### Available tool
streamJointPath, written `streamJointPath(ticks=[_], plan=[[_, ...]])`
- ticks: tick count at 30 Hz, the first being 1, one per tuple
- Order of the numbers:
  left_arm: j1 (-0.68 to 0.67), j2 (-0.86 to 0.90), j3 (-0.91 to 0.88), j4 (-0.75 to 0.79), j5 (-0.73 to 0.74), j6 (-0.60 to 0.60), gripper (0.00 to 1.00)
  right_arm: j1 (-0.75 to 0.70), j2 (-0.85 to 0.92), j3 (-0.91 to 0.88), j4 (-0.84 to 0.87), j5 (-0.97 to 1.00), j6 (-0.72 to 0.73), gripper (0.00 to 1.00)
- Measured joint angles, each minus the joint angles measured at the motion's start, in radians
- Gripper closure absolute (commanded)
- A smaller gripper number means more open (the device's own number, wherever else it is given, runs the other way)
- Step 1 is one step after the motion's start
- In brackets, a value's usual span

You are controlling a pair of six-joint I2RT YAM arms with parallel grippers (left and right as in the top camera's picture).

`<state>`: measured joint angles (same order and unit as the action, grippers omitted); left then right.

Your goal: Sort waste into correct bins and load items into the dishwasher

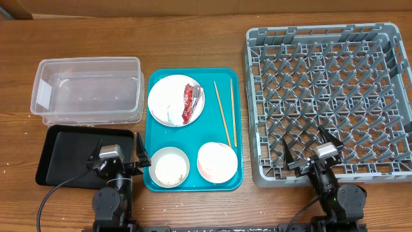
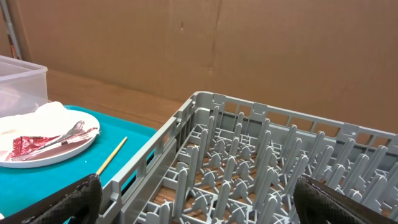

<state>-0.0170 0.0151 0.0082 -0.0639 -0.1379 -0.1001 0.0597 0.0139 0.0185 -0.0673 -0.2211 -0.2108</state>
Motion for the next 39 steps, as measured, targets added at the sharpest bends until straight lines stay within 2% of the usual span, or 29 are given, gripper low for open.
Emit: streamJointPath(ticks=[26,33,35,39], plan=[[0.000,0.000,0.000,0.001,-0.001,0.003,0.00,0.000,0.000,0.000,0.000,0.000,0.000,0.00],[0.000,0.000,0.000,0.020,-0.087,0.029,0.00,0.000,0.000,0.000,0.000,-0.001,0.000,0.00],[0.000,0.000,0.000,0.017,-0.040,-0.001,0.00,0.000,0.000,0.000,0.000,-0.012,0.014,0.00],[0.000,0.000,0.000,0.002,0.158,-0.058,0.00,0.000,0.000,0.000,0.001,-0.069,0.134,0.00]])
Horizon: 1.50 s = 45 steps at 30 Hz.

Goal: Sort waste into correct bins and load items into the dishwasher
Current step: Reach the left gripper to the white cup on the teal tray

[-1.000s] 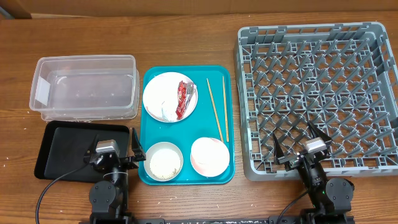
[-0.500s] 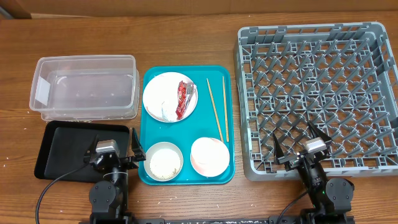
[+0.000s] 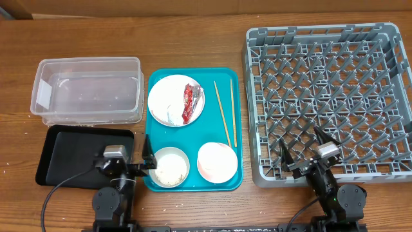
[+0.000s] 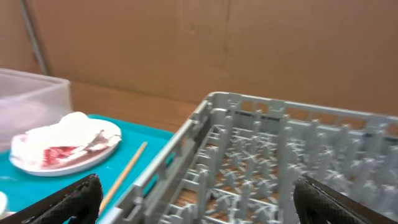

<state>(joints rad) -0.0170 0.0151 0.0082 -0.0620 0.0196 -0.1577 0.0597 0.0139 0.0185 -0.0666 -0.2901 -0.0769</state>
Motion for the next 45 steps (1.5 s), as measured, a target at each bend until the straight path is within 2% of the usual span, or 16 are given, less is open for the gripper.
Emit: streamJointPath(ticks=[5,10,14,16,17,19,21,23,27,29,32,35,38,41,45], plan=[[0.000,0.000,0.034,0.007,0.160,-0.020,0.00,0.000,0.000,0.036,-0.051,-0.068,0.108,0.00],[0.000,0.037,0.289,-0.130,0.263,-0.027,0.00,0.000,0.042,0.324,-0.315,-0.099,0.149,0.00],[0.000,0.211,0.541,-0.362,0.304,-0.027,0.00,0.000,0.169,0.555,-0.485,-0.101,0.155,0.00],[0.000,0.338,0.669,-0.526,0.315,-0.024,0.00,0.000,0.277,0.686,-0.591,-0.103,0.156,0.00],[0.000,0.458,0.781,-0.666,0.321,-0.021,0.00,0.000,0.353,0.765,-0.648,-0.103,0.155,0.00],[0.000,0.640,0.953,-0.801,0.322,-0.018,0.00,0.000,0.479,0.888,-0.743,-0.103,0.155,0.00],[0.002,0.723,1.031,-0.847,0.341,-0.019,0.00,0.000,0.565,0.962,-0.801,-0.117,0.155,0.00],[0.005,0.807,1.112,-0.866,0.425,-0.019,0.00,0.000,0.613,1.001,-0.829,-0.165,0.156,0.00],[-0.020,0.929,1.155,-0.906,0.556,-0.024,0.00,0.000,0.654,1.021,-0.892,-0.283,0.161,0.00],[-0.120,1.001,1.158,-0.965,0.519,-0.029,0.00,0.000,0.674,1.029,-0.933,-0.268,0.190,0.00],[-0.289,1.090,1.157,-0.972,0.489,-0.034,0.00,0.000,0.753,1.033,-1.004,-0.210,0.222,0.00],[-0.381,1.152,1.158,-0.934,0.481,-0.050,0.06,0.000,0.810,1.033,-1.006,-0.183,0.236,0.00],[-0.490,1.223,1.157,-0.932,0.384,-0.102,0.08,0.000,0.814,1.033,-0.995,-0.173,0.249,0.00],[-0.649,1.365,1.146,-0.929,0.142,-0.208,0.18,0.000,0.814,1.033,-0.995,-0.171,0.256,0.00],[-0.682,1.537,1.138,-0.908,0.000,-0.264,0.35,0.000,0.814,1.033,-0.995,-0.166,0.269,0.00]])
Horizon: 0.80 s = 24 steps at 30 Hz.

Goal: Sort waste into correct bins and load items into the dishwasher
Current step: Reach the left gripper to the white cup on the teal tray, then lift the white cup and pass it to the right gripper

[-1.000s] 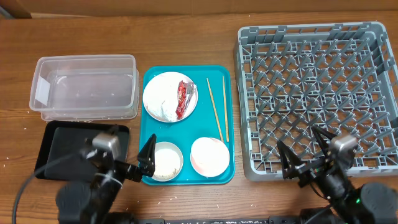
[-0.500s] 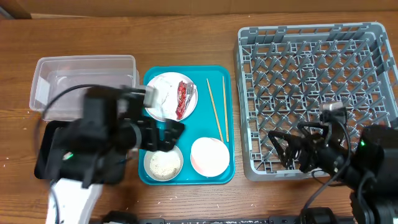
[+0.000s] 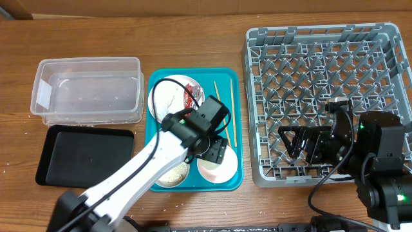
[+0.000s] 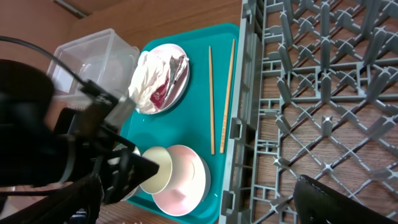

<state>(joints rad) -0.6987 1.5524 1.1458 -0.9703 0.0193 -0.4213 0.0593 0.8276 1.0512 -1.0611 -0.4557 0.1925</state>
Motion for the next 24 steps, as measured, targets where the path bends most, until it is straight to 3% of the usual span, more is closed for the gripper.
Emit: streamJointPath(ticks=[2,4,12,15,18,20,24], plan=[[0.001,0.051,-0.003,0.008,-0.027,-0.017,0.52,0.000,0.000,0.000,-0.001,0.000,0.010,0.00],[0.001,0.086,-0.006,0.028,-0.033,-0.026,0.94,0.000,0.000,0.000,-0.001,0.000,0.015,0.00],[0.013,0.063,-0.005,-0.001,-0.015,-0.032,0.96,0.000,0.000,0.000,0.000,0.000,0.017,0.00],[0.065,-0.045,0.032,-0.065,0.017,-0.016,0.96,0.000,0.000,0.000,0.001,0.000,0.017,0.00],[0.201,-0.182,0.075,-0.071,0.155,0.046,0.96,0.000,0.000,0.000,0.002,-0.015,0.018,0.03],[0.360,-0.268,0.088,-0.074,0.331,0.118,0.96,0.000,0.000,0.000,0.013,-0.046,0.017,0.03],[0.592,-0.291,0.092,-0.132,0.631,0.240,0.96,0.000,0.000,0.000,0.042,-0.092,0.018,0.03]])
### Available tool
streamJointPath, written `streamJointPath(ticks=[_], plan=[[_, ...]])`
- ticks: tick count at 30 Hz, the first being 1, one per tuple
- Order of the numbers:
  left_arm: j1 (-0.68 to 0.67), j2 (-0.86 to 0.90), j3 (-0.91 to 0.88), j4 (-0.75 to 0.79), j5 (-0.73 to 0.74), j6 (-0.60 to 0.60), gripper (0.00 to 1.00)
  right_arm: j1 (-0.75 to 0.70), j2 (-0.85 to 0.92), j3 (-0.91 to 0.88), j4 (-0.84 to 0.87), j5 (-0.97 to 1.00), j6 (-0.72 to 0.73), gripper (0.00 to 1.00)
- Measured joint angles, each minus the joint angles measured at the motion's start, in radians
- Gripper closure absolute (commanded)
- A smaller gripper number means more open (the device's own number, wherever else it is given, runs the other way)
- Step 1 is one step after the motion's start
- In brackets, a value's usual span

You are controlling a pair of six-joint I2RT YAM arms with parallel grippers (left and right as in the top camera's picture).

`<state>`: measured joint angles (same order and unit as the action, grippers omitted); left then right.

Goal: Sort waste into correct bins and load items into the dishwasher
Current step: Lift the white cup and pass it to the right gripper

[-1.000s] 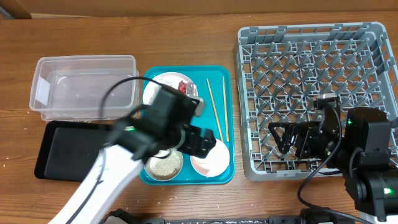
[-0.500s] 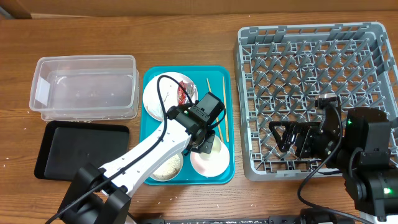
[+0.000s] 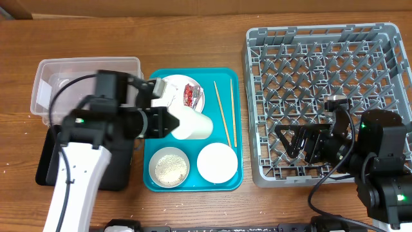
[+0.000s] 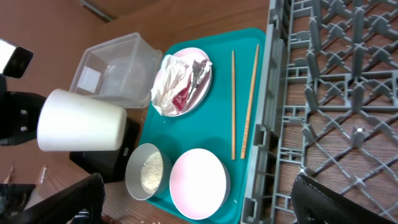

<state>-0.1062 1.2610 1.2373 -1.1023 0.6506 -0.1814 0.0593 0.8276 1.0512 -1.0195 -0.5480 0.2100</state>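
Observation:
My left gripper is shut on a white cup. The cup lies on its side in the air above the teal tray; the right wrist view shows it as the white cup. On the tray are a plate with crumpled tissue and a red wrapper, two chopsticks, a grey bowl of grains and a pale pink bowl. My right gripper hangs open over the front left of the grey dish rack, holding nothing.
A clear plastic bin stands left of the tray. In front of it lies a black tray, partly under my left arm. The rack's wall borders the tray's right edge. The table is wood.
My left gripper was low over the pink bowl at the tray's front. Now it is raised over the tray's middle, holding a white cup on its side. The right arm has barely shifted.
Both arms first rested at the table's front edge with open grippers, and had only shifted slightly at the second moment. Then the left arm reached over the pink bowl while the right hung over the rack. Now the left holds a white cup.

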Motion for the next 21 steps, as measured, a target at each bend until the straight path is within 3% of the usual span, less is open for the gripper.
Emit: streamJointPath(ticks=[3,7,13,18,21], plan=[[0.087,0.002,0.000,-0.036,0.129,0.069,0.96,0.000,0.000,0.000,-0.002,-0.025,0.000,0.03],[0.064,0.002,0.000,0.009,0.307,0.118,0.96,0.017,0.005,0.000,0.039,-0.165,-0.021,0.00],[0.042,0.002,0.000,0.122,0.614,0.134,0.96,0.223,0.095,0.001,0.278,-0.423,-0.015,0.00],[0.008,0.002,0.000,0.126,0.696,0.135,0.96,0.331,0.162,0.002,0.529,-0.484,0.074,0.01],[-0.012,0.002,0.000,0.131,0.719,0.137,0.96,0.352,0.187,0.002,0.583,-0.492,0.116,0.12]])
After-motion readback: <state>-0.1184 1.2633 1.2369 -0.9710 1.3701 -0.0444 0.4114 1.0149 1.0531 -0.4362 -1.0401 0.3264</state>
